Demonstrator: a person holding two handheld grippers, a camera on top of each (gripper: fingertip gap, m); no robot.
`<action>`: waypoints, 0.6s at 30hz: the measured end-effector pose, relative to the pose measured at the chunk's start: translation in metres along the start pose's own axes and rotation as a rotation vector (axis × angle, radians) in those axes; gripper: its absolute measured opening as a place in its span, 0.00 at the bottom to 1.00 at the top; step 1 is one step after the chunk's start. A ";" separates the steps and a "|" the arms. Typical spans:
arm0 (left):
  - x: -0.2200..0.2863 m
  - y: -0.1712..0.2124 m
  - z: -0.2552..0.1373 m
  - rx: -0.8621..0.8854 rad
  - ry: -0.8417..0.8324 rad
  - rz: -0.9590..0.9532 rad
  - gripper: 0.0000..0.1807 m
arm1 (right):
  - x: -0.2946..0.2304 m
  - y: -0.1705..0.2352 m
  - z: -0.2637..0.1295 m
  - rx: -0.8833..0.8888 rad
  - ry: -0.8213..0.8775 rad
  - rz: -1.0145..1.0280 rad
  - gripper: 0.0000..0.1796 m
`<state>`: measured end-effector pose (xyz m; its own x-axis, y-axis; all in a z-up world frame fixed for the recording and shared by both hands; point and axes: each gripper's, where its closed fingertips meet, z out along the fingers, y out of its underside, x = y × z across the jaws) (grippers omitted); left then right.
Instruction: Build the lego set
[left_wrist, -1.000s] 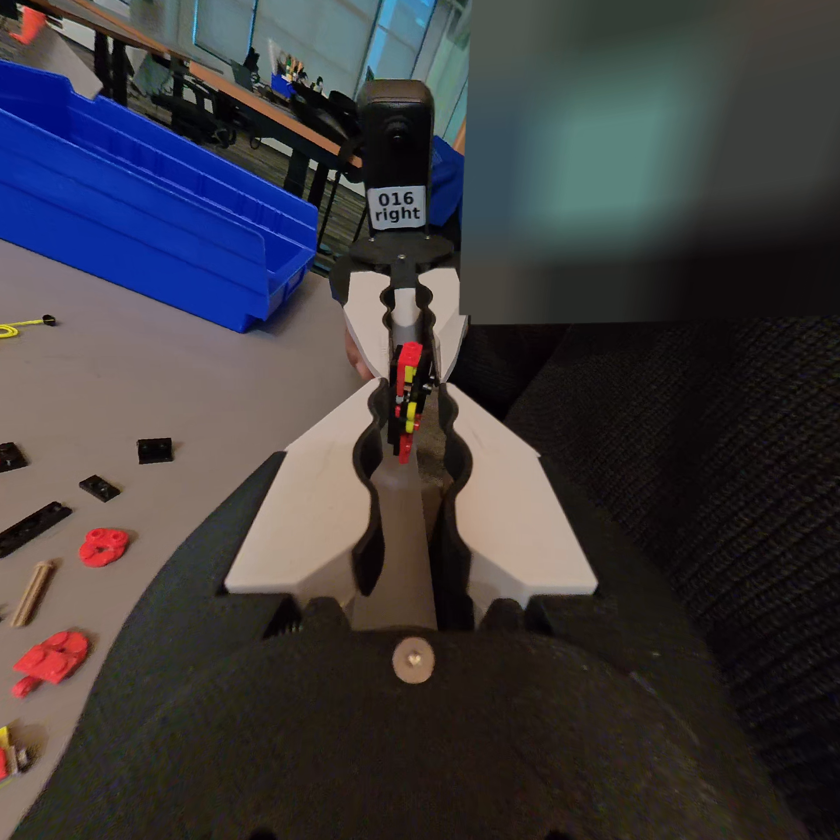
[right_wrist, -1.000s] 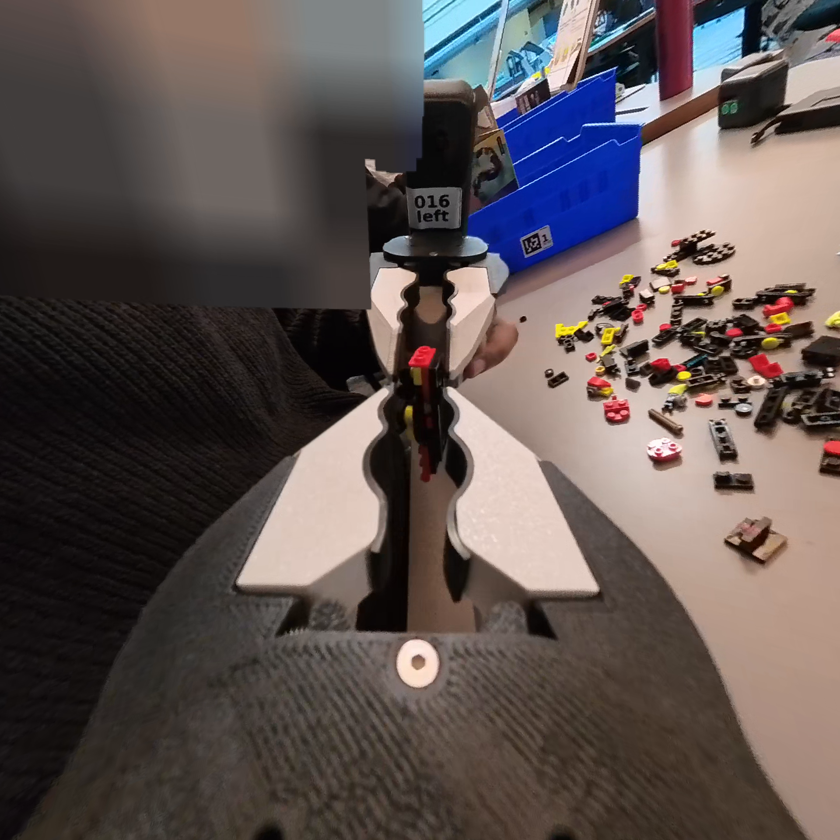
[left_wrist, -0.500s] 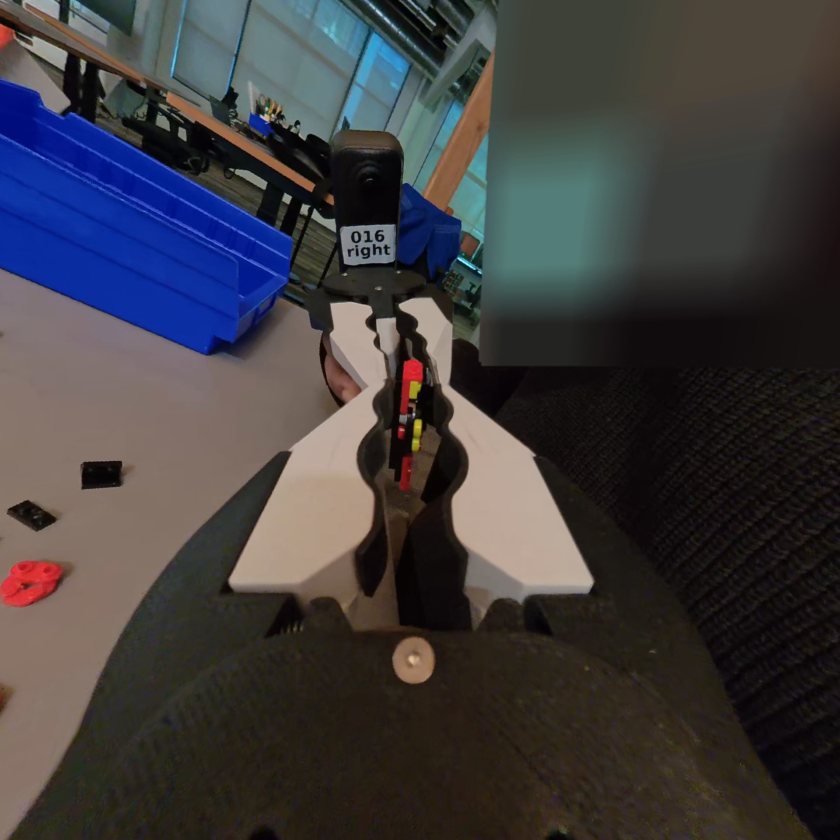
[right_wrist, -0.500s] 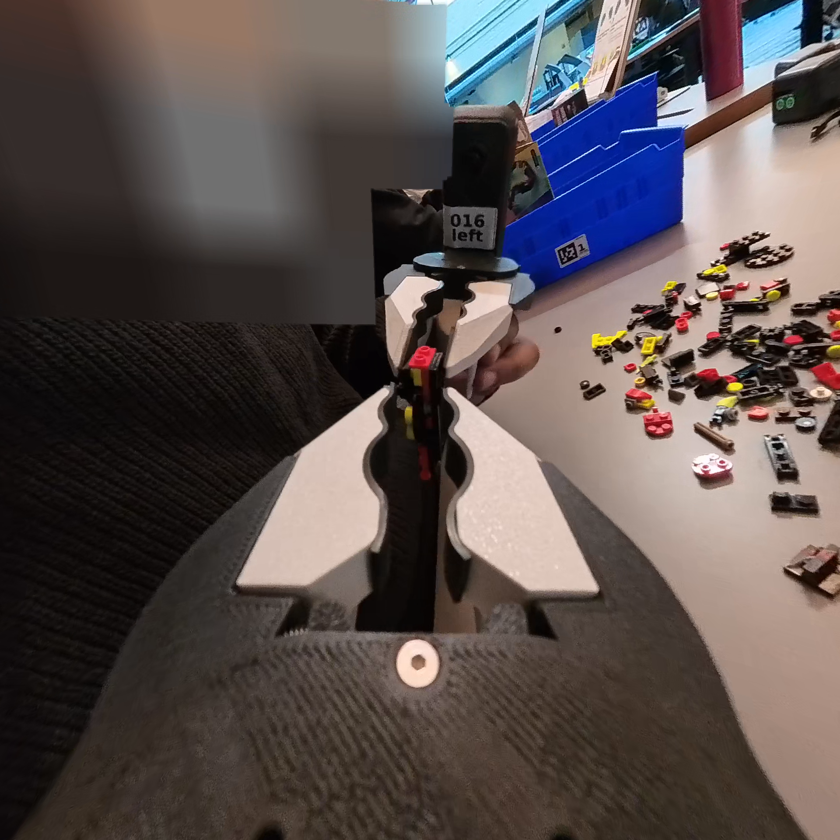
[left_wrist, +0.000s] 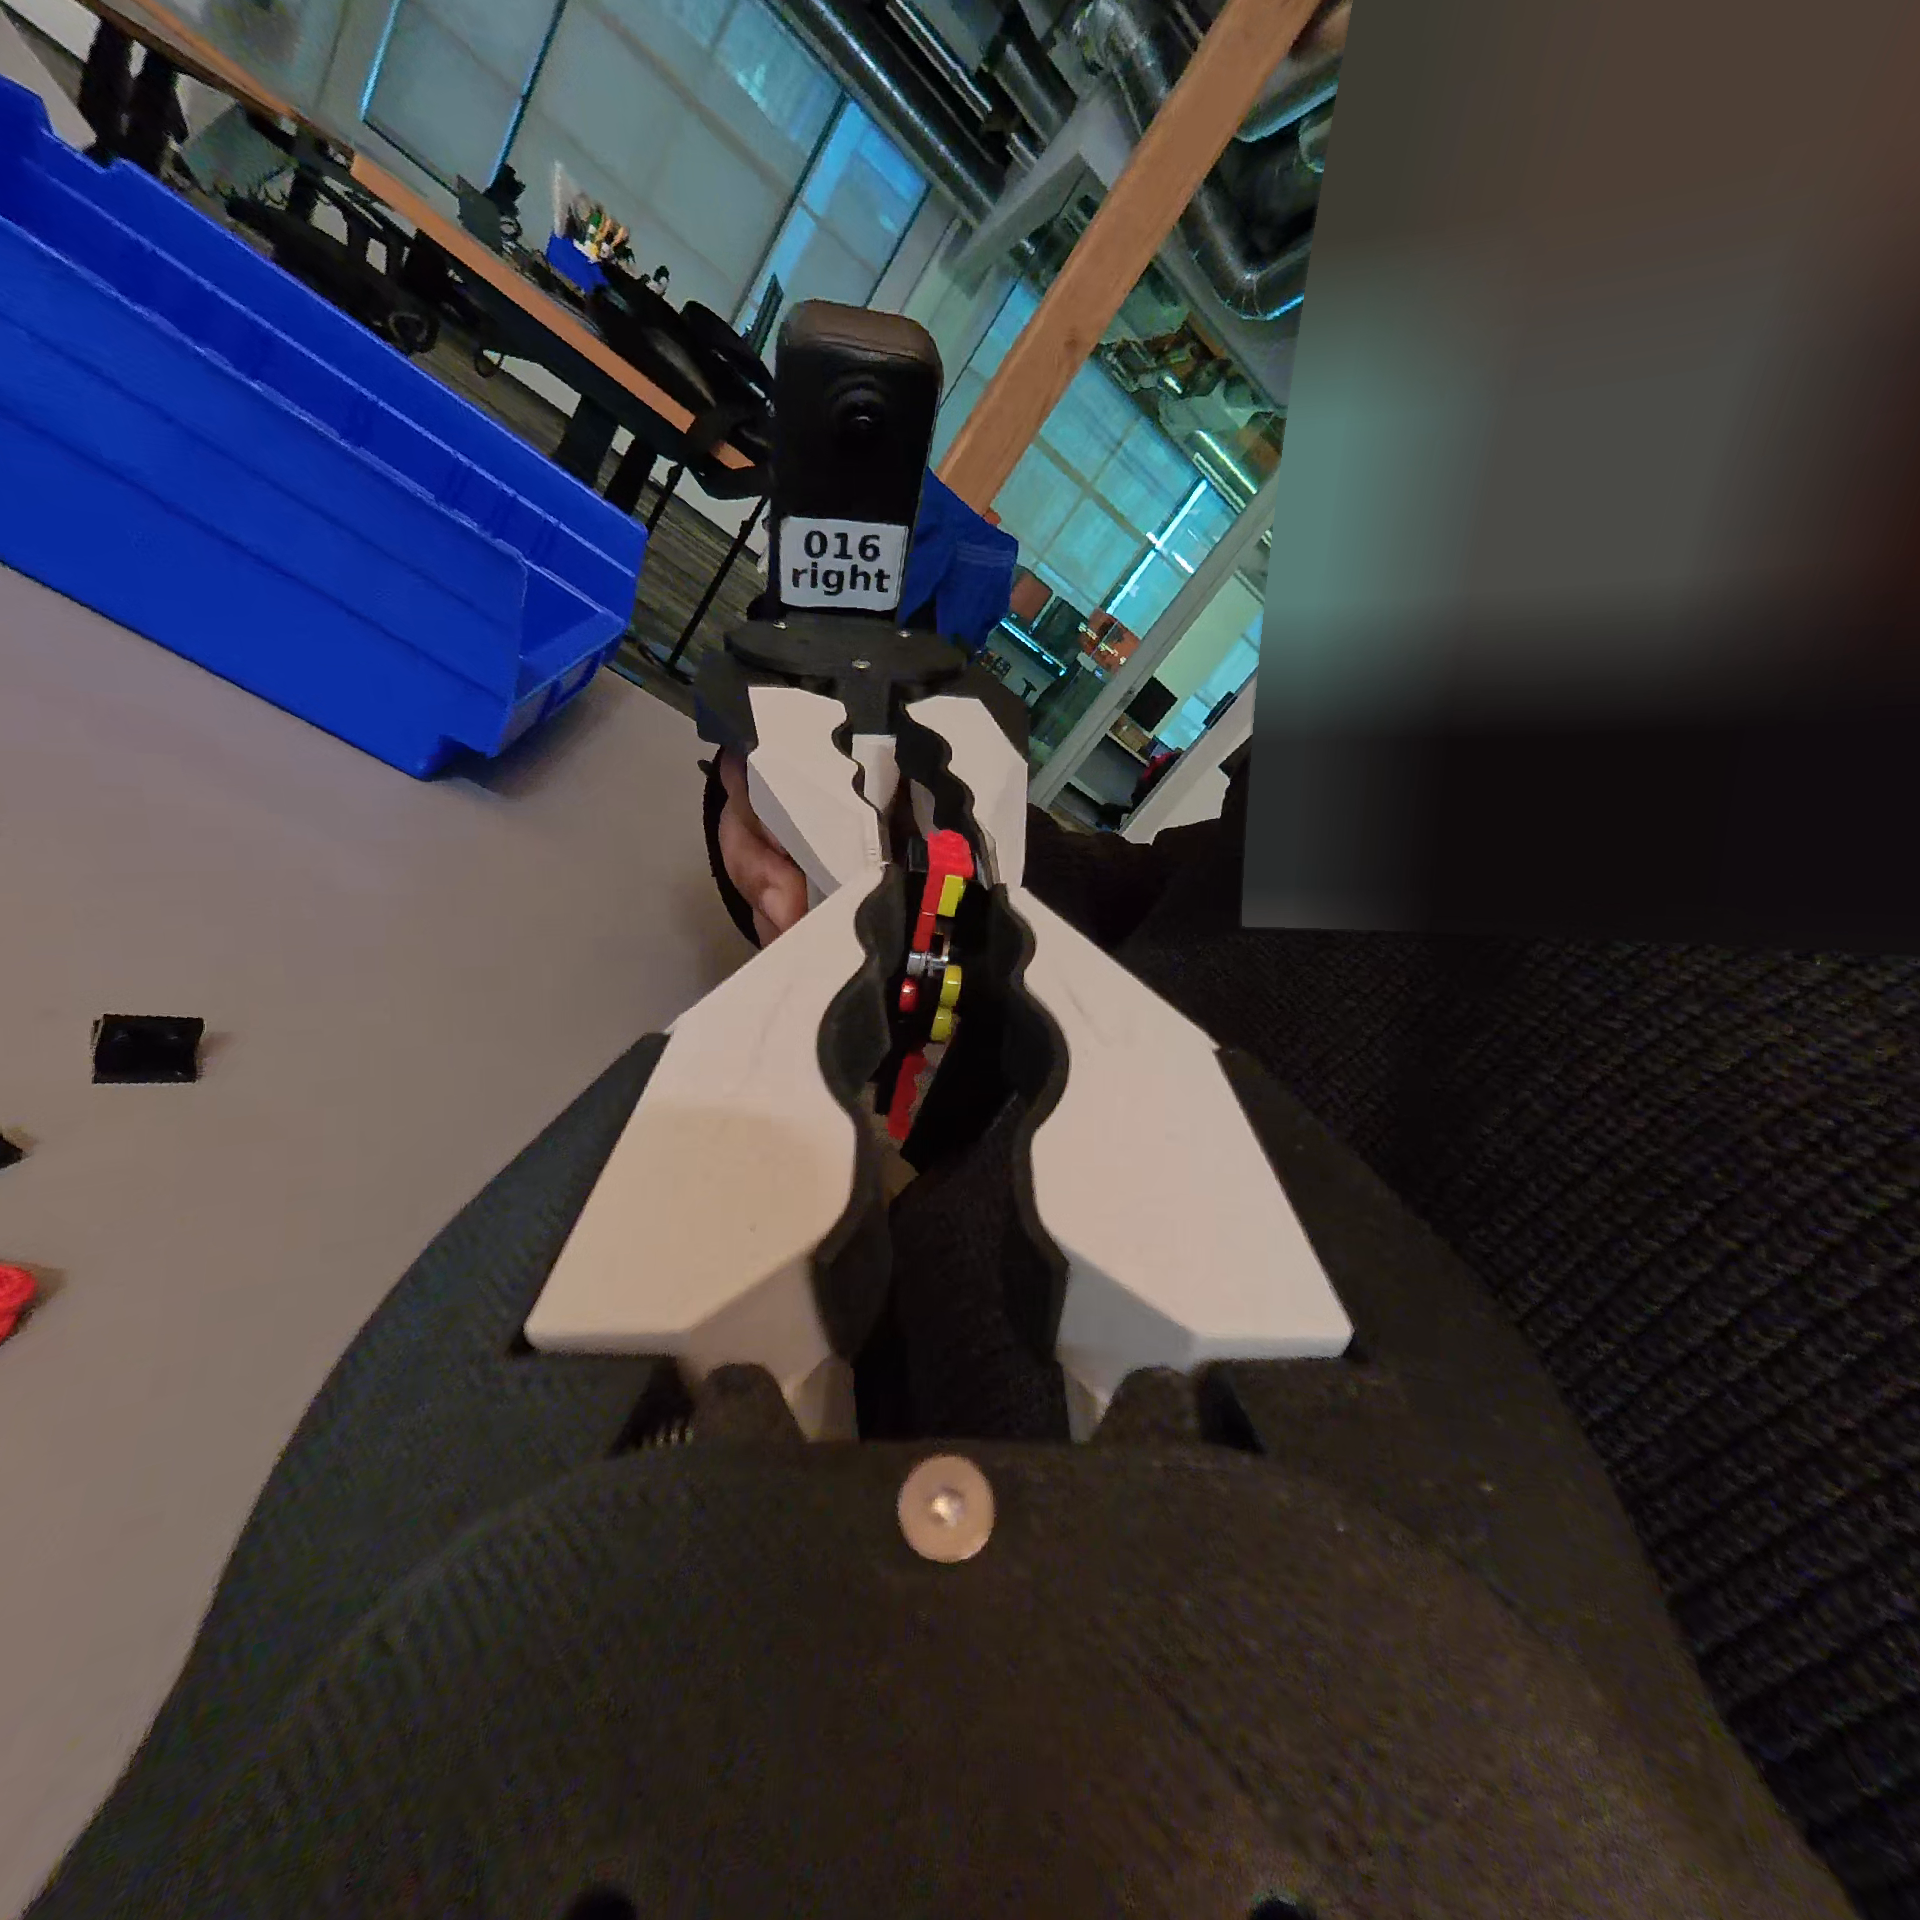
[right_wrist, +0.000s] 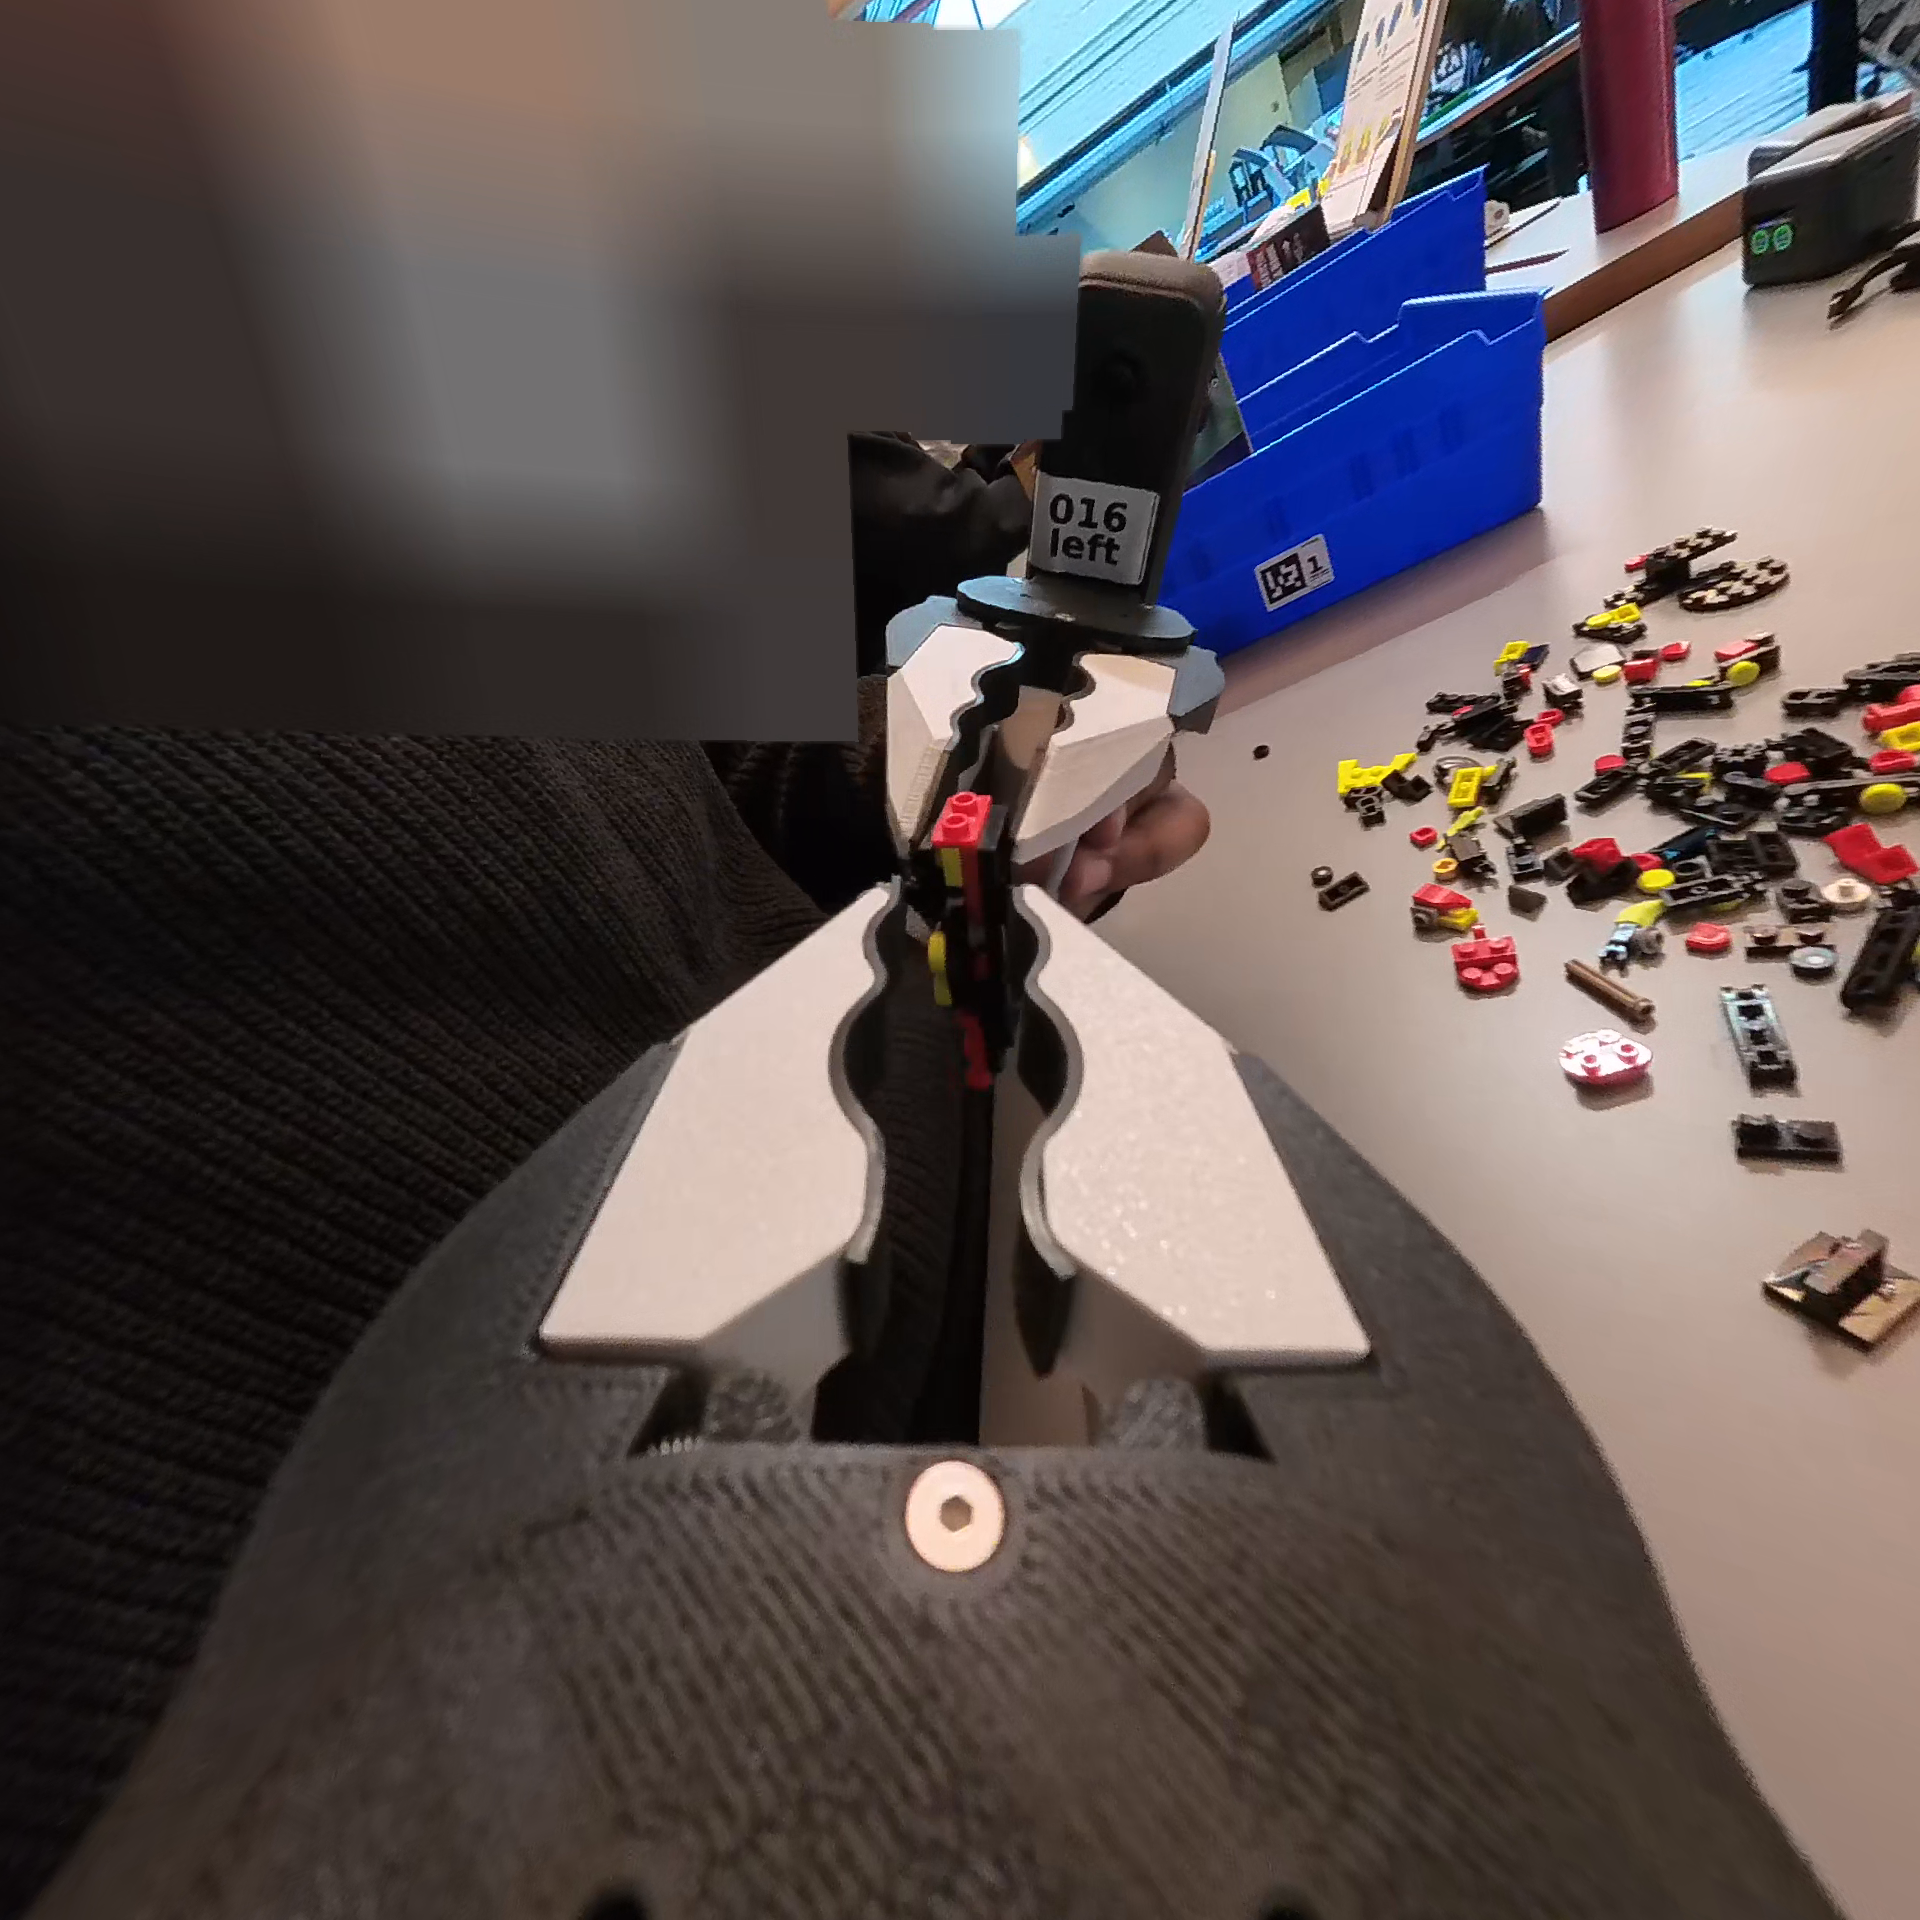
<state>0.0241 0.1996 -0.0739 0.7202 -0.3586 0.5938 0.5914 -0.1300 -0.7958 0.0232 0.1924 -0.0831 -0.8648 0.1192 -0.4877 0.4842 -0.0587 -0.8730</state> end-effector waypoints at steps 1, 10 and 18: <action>0.000 0.000 0.000 -0.001 -0.003 0.002 0.06 | 0.001 0.000 0.000 0.002 0.005 -0.005 0.09; -0.006 -0.002 -0.001 0.007 -0.035 0.005 0.06 | 0.010 -0.014 -0.008 0.073 0.087 -0.059 0.12; -0.007 -0.003 -0.002 0.017 -0.032 -0.014 0.06 | 0.008 -0.010 -0.005 0.044 0.104 -0.118 0.07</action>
<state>0.0167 0.2009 -0.0764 0.7230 -0.3268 0.6086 0.6072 -0.1194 -0.7855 0.0123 0.1989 -0.0783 -0.8960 0.2293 -0.3802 0.3717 -0.0811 -0.9248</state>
